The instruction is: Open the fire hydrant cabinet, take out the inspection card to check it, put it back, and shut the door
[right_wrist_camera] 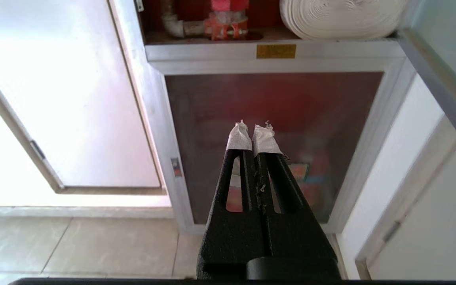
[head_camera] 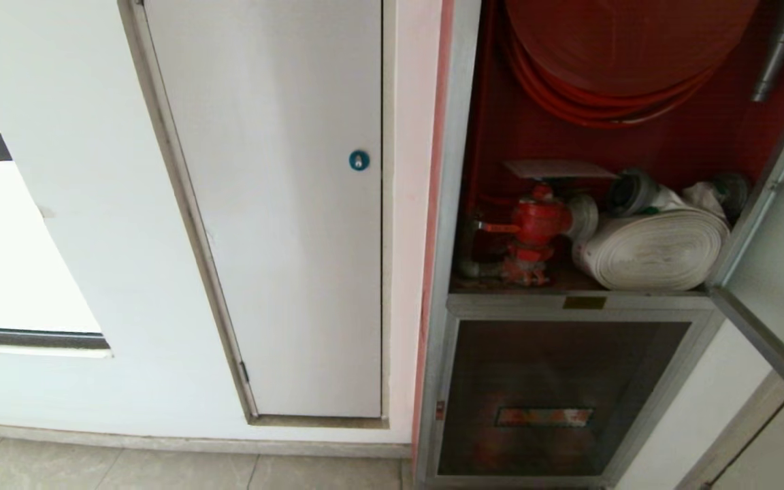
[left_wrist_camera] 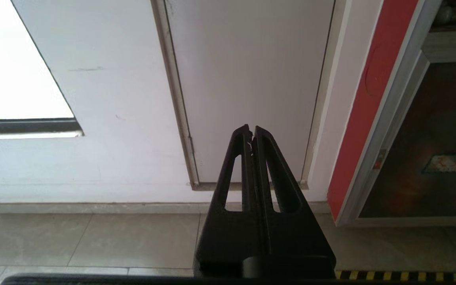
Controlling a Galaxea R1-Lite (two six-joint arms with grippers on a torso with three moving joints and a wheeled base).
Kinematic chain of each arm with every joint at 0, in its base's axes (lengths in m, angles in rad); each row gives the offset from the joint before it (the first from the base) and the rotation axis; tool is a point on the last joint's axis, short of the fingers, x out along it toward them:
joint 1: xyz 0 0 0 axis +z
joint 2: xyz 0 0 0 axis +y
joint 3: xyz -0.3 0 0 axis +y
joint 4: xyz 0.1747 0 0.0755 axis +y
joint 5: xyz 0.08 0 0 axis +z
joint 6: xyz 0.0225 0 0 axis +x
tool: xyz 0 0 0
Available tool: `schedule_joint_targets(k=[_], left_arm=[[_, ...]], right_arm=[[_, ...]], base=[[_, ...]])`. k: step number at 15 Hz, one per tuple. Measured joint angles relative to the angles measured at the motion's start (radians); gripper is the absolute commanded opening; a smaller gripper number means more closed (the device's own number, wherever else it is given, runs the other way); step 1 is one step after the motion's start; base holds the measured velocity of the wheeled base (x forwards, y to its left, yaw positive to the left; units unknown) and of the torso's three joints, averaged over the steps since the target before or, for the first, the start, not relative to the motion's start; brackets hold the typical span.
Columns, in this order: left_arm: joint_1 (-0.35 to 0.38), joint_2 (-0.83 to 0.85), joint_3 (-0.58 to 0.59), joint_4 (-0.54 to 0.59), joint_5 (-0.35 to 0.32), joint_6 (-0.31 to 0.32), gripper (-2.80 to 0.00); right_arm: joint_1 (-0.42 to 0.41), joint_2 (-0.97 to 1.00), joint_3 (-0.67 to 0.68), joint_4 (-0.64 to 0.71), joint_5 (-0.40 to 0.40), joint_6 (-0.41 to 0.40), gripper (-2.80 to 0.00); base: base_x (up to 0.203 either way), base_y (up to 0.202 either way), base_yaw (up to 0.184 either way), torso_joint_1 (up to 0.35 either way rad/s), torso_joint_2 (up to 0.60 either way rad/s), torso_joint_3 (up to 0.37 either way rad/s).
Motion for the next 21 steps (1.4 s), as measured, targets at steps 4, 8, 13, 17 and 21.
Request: schedule_joint_targets(k=[4,8,13,17,21], left_arm=[[0.0,0.0,0.0,0.0,0.0,0.0,-2.8],[0.0,0.0,0.0,0.0,0.001,-0.001,-2.8],[0.0,0.0,0.0,0.0,0.001,-0.001,-2.8],[0.0,0.0,0.0,0.0,0.001,-0.001,-2.8],[0.0,0.0,0.0,0.0,0.001,-0.001,-2.8]], right_arm=[[0.0,0.0,0.0,0.0,0.0,0.0,-2.8],[0.0,0.0,0.0,0.0,0.0,0.0,-2.8],[0.0,0.0,0.0,0.0,0.0,0.0,-2.8],[0.0,0.0,0.0,0.0,0.0,0.0,-2.8],[0.0,0.0,0.0,0.0,0.0,0.0,-2.8]], base=[[-0.194,0.0,0.002,0.002,0.0,0.003],[-0.052,0.0,0.002,0.0,0.0,0.001],[0.0,0.0,0.0,0.0,0.0,0.0],[0.0,0.0,0.0,0.0,0.0,0.0],[0.0,0.0,0.0,0.0,0.0,0.0]])
